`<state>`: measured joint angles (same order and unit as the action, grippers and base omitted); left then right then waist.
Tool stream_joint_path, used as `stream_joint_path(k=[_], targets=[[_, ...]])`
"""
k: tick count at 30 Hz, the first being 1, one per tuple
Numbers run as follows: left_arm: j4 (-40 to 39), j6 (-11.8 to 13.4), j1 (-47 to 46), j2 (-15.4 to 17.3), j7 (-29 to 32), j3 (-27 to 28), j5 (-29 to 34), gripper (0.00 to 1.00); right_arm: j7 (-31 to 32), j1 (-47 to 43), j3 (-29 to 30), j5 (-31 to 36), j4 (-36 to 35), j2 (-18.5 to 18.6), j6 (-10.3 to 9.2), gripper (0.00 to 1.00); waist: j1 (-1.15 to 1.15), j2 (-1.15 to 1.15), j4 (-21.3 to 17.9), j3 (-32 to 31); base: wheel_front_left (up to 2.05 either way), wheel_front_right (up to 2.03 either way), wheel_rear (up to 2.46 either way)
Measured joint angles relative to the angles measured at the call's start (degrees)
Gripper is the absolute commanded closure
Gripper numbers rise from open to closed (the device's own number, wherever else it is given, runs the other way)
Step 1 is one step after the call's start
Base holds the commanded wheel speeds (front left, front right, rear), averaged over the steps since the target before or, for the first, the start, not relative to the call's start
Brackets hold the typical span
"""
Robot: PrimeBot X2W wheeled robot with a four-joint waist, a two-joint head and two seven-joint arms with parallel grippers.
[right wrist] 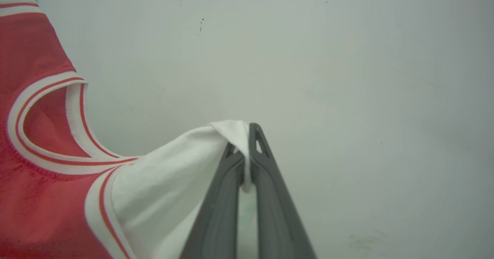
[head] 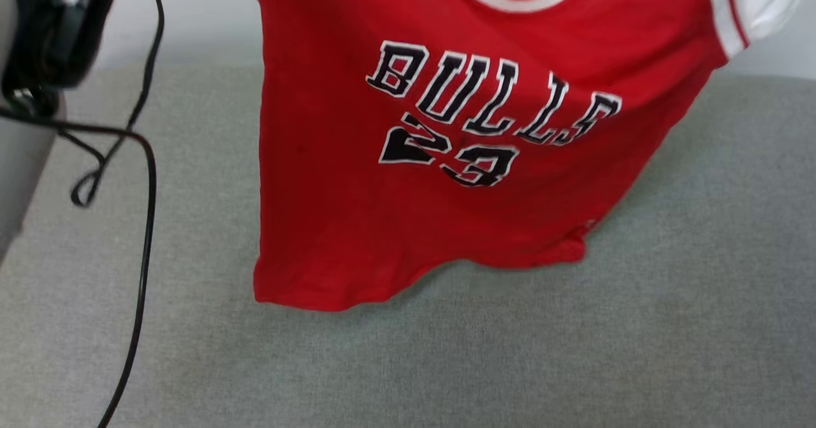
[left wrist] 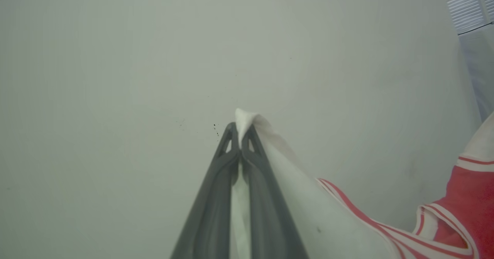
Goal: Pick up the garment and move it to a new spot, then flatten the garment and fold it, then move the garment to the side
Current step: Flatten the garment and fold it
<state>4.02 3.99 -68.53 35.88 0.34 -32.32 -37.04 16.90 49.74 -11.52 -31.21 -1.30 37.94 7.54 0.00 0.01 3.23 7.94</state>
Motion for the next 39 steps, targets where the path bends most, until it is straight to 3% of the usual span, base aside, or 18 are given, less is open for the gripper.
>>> stream_joint_path(k=[12,24,25,33,39], targets=[[13.9,-4.1,-17.2,-4.2,0.4,-0.5,2.3,1.0,2.2,24.2,-7.2,3.9,9.0,0.9,0.0,1.0,0.01,0.0,-0.2,12.4,0.0,0.0,0.0],[31.6,-7.1,-33.8,-8.8,-6.3,0.0,4.7,1.0,-3.0,47.2,-16.7,6.8,25.3,-1.6,0.0,1.0,0.02,-0.01,-0.2,23.2,0.0,0.0,0.0],[34.5,-7.7,-35.1,-9.4,-8.1,0.0,4.8,1.0,-5.1,50.2,-18.5,6.9,29.4,-2.6,0.0,1.0,0.01,0.0,-0.1,24.7,0.0,0.0,0.0],[40.1,-9.5,-29.4,-10.7,-12.6,-1.0,3.3,1.0,-11.4,47.8,-25.2,3.9,37.8,-4.6,0.0,1.0,0.01,-0.01,0.1,24.5,0.0,0.0,0.0],[39.0,-10.0,-20.7,-10.3,-14.6,-1.6,2.6,1.0,-15.5,41.7,-29.9,-1.1,38.7,-5.0,0.0,1.0,0.0,0.0,-0.4,22.7,0.0,0.0,0.0]])
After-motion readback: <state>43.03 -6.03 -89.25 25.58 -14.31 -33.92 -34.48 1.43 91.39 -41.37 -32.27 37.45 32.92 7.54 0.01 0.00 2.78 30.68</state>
